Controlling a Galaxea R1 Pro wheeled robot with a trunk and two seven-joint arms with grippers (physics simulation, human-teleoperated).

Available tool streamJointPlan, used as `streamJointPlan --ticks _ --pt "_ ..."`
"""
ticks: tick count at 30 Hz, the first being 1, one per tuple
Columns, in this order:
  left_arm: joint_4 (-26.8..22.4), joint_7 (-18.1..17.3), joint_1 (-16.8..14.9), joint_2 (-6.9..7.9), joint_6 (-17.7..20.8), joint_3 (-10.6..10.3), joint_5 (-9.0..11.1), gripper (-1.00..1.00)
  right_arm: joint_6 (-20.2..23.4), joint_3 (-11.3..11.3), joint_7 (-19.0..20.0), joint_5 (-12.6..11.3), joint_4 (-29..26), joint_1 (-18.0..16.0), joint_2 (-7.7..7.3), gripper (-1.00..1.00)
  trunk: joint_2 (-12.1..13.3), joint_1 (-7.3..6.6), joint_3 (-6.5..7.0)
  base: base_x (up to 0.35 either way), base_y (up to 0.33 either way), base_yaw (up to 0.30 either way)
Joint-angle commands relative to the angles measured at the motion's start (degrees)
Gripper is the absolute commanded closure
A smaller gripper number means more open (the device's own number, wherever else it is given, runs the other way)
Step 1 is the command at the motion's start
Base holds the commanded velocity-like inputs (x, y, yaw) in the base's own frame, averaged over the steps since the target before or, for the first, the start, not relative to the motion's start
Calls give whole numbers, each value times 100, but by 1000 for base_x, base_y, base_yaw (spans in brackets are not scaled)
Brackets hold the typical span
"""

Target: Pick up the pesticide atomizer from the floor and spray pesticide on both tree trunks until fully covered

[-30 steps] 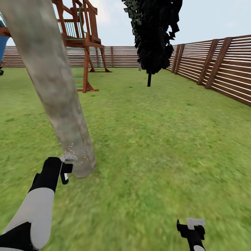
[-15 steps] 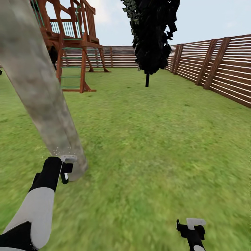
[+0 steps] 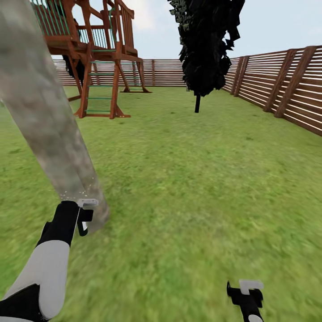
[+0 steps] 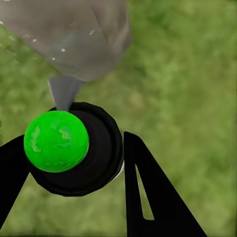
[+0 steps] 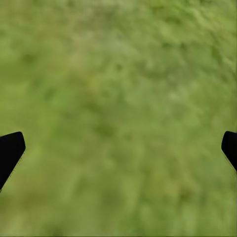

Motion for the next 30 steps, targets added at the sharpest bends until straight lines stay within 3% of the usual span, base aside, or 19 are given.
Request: streamJointPlan --ticks 1,9,16,23,28,30 --pt "-6 -54 -3 0 12 15 -58 100 -15 50 -12 -57 -1 -1 -2 -100 -2 1 -5 160 -263 277" --pt "-13 -45 35 10 3 13 -52 100 -15 50 -12 -57 -1 -1 -2 -100 -2 1 -5 162 -262 277" --pt "-369 -45 30 -2 3 2 -50 100 -15 50 -12 -57 -1 -1 -2 -100 -2 1 -5 60 -267 277" --pt "-316 -45 54 10 -3 59 -58 100 -15 50 0 -56 -1 -1 -7 -100 -2 1 -5 137 -254 42" --pt "-296 -33 323 32 -16 75 -58 100 -15 47 -5 -57 -7 -1 -4 -100 -2 1 -5 198 -234 0" --pt "-327 167 513 39 -37 94 -27 100 -15 49 -11 -57 -10 -1 -2 -100 -2 1 -5 197 -234 117"
